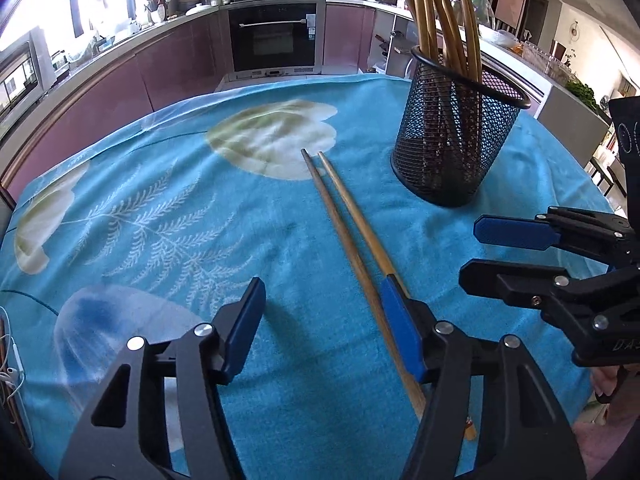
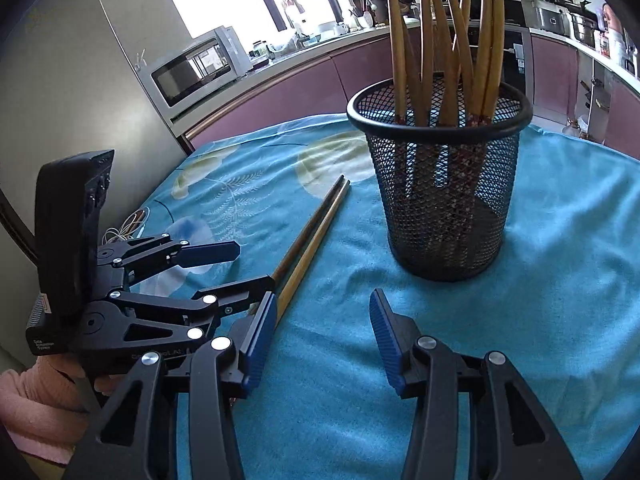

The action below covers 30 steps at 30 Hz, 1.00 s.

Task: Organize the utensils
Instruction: 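Move both open tools back to the last two chopsticks, then close the left tool on a chopstick while the right tool grasps the other chopstick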

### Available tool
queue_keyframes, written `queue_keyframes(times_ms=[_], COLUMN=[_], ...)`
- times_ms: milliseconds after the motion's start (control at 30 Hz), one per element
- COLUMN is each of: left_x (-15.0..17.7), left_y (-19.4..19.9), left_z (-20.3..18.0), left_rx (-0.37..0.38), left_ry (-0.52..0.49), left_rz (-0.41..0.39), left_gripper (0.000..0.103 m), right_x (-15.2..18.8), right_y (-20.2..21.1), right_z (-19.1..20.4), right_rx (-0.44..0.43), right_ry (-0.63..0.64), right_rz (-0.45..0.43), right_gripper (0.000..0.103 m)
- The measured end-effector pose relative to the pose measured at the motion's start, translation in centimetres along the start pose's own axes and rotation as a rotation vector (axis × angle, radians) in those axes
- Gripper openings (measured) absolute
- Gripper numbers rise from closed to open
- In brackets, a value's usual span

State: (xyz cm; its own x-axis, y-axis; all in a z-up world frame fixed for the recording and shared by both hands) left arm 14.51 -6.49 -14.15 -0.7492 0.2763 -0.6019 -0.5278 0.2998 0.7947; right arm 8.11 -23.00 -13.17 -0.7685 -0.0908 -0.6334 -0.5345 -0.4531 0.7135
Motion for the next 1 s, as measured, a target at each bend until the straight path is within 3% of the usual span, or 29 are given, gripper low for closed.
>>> queue_keyframes(times_ms=[300,533,733,1000], left_x=[0.7,0.7,0.6,-0.4], left_y=[0.6,0.9,0.7,-0.2], left_z=[1.6,2.6,2.7,2.1], left_rx=[0.018,0.074,0.074,0.086], left_ry=[0.059,0.106,0.103,0.075], left_rz=[-0.004,-0.01,-0.01,0.001], left_gripper=[0.051,0.047,0.044,0.045], right_x=[-0.8,-1.2,-1.1,-1.1], right_y=[-2.1,-3.6,-3.4,-3.0], right_z=[2.1,2.7,2.5,1.9], right_rx=[0.029,0.078,0.111,0.138], right_ry=[0.055,0.076,0.095,0.092], right_rz=[0.019,0.036,0.047,0.072], right_gripper=[0.044,0.033,0.026,0.023])
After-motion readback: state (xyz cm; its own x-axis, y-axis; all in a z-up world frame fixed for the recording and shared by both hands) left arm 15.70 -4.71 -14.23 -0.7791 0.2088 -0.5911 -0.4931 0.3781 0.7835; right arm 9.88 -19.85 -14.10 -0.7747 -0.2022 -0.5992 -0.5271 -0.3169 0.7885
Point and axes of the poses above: each gripper's, at about its wrist camera, not at the fingertips, and y roughly against the way its jaws point, z to its left, x to its underside, the point moved 4 cm from there along -y, roughly the way its jaws point, and after that the axes turned 3 degrees about x, right-handed, at the moved point
